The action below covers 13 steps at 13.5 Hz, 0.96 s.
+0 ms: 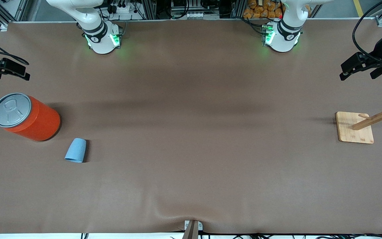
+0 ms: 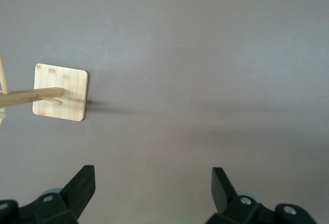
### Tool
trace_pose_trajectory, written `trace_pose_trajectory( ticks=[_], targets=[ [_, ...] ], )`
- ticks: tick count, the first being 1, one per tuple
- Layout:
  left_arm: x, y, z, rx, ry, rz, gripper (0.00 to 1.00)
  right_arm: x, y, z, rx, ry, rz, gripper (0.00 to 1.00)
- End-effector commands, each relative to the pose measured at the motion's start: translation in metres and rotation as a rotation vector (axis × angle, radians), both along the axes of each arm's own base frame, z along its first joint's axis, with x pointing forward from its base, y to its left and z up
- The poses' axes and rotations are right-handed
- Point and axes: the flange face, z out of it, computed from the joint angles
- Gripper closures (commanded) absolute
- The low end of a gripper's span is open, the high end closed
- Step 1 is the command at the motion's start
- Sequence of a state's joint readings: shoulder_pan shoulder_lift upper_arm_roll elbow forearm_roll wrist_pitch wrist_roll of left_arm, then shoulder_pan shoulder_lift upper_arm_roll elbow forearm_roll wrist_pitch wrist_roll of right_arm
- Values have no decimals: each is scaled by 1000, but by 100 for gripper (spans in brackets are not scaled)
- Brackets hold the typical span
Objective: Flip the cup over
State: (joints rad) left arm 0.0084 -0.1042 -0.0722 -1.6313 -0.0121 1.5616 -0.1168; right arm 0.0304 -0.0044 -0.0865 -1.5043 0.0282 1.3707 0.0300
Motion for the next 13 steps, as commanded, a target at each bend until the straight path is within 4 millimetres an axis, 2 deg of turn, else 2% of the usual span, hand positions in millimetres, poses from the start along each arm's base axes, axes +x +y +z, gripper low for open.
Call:
trace_pose_trajectory(
  ticks=[1, 3, 5, 11, 13],
  targets=[
    [-2, 0, 7, 24, 4, -4, 0, -5, 5, 11, -10, -28, -5, 0],
    [0, 1, 6, 43, 6, -7, 0, -5, 4, 11, -10, -27, 1, 0],
    [1, 1, 5, 65, 7, -14, 0, 2, 1, -4, -17, -16, -4, 0],
    [0, 1, -4, 53, 37, -22, 0, 68, -5, -120, -26, 11, -7, 0],
    [0, 1, -5, 53, 39, -41, 0, 88, 7, -162, -28, 31, 25, 0]
  ],
)
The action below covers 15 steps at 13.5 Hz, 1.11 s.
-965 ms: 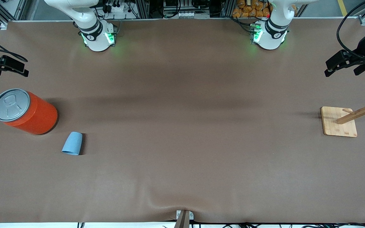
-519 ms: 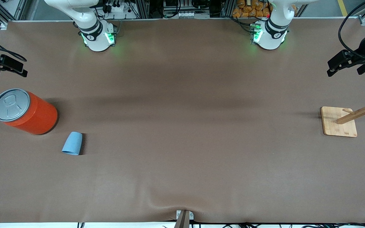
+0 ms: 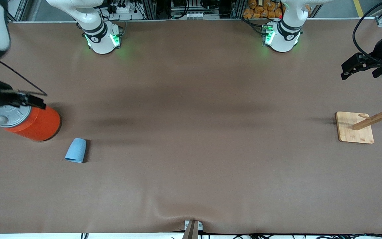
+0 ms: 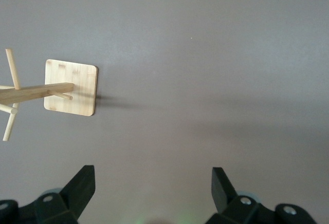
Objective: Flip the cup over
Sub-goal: 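Reach the right gripper down to the light-blue cup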
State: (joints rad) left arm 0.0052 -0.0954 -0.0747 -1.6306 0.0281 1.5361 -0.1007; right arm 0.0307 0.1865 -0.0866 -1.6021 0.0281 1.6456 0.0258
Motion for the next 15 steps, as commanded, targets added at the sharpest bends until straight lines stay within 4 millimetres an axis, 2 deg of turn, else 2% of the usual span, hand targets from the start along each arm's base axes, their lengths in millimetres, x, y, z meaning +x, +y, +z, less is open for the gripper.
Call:
trace_pose_trajectory(
  ticks=[1, 5, 10, 11, 13, 15],
  targets=[
    [0, -1, 2, 11, 8, -13, 0, 22, 11, -39, -11, 8, 37, 0],
    [0, -1, 0, 10, 11, -6, 0, 65, 10, -135, 51, -57, 141, 0],
    [0, -1, -1, 11, 12, -6, 0, 81, -6, -234, 41, -43, 148, 0],
    [0, -1, -1, 10, 13, -6, 0, 82, -9, -248, 43, -39, 155, 0],
    [0, -1, 0, 10, 11, -6, 0, 83, -10, -256, 40, -47, 163, 0],
    [0, 0, 0, 10, 11, -4, 0, 83, -11, -279, 37, -39, 162, 0]
  ],
)
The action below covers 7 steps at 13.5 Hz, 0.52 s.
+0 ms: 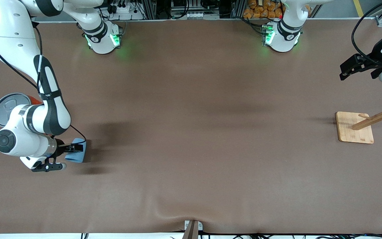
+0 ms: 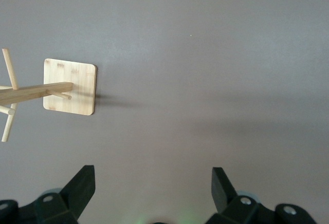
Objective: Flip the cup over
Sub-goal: 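Reach the right gripper down to the light-blue cup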
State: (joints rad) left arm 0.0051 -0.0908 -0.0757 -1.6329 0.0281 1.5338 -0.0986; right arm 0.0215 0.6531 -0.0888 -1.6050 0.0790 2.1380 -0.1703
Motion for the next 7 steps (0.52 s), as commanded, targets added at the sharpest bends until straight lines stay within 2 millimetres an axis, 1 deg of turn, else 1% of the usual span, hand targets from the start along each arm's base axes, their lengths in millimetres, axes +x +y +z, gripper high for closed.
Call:
trace_pose_trajectory(
  ticks=[1, 3, 5, 6, 7],
  targets=[
    [-1, 0, 3, 9, 3, -3, 0, 5, -3, -22, 17, -4, 7, 0],
    [-1, 0, 3, 9, 3, -4, 0, 2, -7, -31, 18, 13, 1, 0],
    [0, -1, 0, 10, 10, -6, 0, -1, -5, -37, 20, 31, 10, 0],
    [1, -1, 0, 9, 10, -7, 0, -2, -6, -39, 26, 33, 49, 16],
    [1, -1, -2, 9, 13, -7, 0, -3, -8, -43, 33, 36, 100, 26]
  ],
)
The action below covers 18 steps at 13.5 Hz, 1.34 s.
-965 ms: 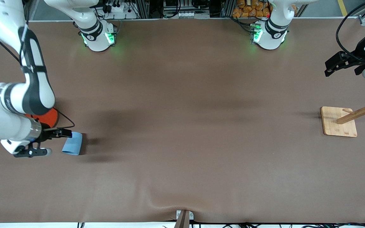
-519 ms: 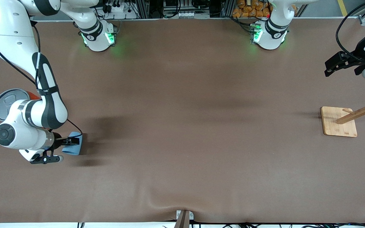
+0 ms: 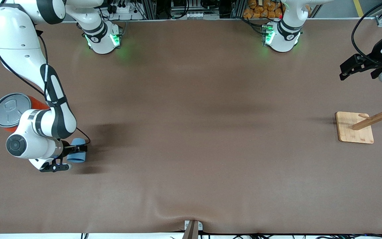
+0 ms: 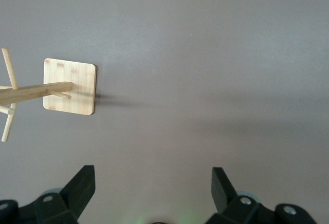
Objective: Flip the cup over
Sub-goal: 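Close the right gripper around the light-blue cup, then lift the cup with the right gripper and carry it to mid-table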
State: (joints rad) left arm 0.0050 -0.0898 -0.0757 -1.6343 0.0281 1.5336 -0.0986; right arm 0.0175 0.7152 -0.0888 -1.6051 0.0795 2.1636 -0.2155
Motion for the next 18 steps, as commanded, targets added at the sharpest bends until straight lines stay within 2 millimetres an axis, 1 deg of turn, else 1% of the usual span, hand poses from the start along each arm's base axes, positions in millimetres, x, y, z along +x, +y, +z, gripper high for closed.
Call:
trace_pose_trajectory(
  ticks=[1, 2, 5, 7, 9, 11, 12, 13, 14, 15, 16, 17, 18],
  targets=[
    [1, -1, -2, 9, 12, -7, 0, 1, -10, -4, 36, 1, 84, 30],
    [2, -1, -4, 9, 16, -7, 0, 1, -14, -5, 39, 0, 100, 30],
    [2, -6, -5, 10, 18, -16, 0, 4, -9, 1, 42, -8, 138, 30],
    [2, -7, -5, 10, 19, -18, 0, 6, -6, 7, 51, -18, 195, 29],
    [2, -7, -5, 10, 19, -18, 0, 7, 0, 16, 50, -29, 212, 29],
    [2, -7, -5, 10, 19, -18, 0, 6, 15, 26, 61, -5, 246, 30],
    [2, -7, -5, 10, 19, -18, 0, 4, 31, 35, 71, 19, 262, 36],
    [2, -7, -5, 10, 19, -18, 0, 1, 42, 48, 77, 36, 274, 43],
    [3, -7, -6, 10, 21, -18, 0, -1, 49, 62, 83, 43, 287, 46],
    [4, -7, -8, 10, 24, -18, 0, -2, 61, 71, 99, 47, 316, 46],
    [5, -7, -9, 10, 27, -18, 0, -5, 81, 77, 127, 54, 365, 46],
    [5, -9, -11, 10, 30, -21, 0, -7, 106, 92, 156, 43, 424, 46],
    [6, -12, -13, 11, 33, -27, 0, -9, 141, 102, 193, 29, 510, 46]
  ],
)
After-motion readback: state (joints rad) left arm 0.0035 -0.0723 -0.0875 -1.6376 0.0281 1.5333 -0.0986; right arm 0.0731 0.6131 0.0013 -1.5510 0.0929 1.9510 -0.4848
